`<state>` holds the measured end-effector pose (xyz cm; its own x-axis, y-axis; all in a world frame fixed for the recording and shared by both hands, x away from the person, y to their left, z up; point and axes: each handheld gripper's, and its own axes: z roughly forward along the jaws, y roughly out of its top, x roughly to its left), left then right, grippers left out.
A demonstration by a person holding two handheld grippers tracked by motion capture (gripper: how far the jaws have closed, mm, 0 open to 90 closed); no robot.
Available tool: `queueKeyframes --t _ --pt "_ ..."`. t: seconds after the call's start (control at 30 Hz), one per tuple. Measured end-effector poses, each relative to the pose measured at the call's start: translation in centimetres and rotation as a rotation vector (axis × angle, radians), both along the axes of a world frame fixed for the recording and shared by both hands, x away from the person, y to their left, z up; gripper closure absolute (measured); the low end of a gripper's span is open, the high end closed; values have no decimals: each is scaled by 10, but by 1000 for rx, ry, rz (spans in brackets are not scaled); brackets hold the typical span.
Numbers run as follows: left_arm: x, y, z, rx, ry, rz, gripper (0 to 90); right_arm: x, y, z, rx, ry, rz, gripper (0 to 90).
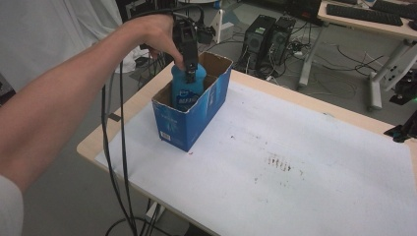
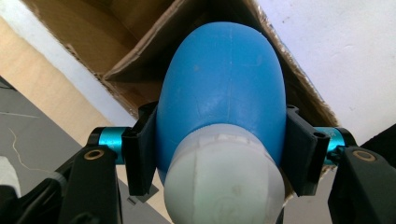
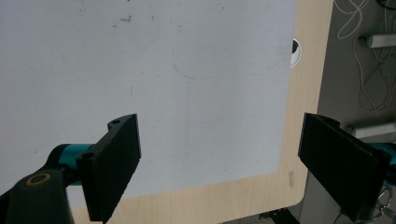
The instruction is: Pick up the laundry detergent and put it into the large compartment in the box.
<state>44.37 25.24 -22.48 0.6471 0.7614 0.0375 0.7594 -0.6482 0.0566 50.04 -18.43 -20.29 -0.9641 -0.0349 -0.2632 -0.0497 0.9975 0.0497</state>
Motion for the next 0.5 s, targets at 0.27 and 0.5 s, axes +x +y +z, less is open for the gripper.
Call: queueKeyframes --t 0.27,0.5 --pt "-1 -1 -14 -2 1 -19 377 0 1 -1 -4 0 -5 123" --pt "-1 -1 -29 -4 -3 -28 377 1 2 -4 -7 8 4 123"
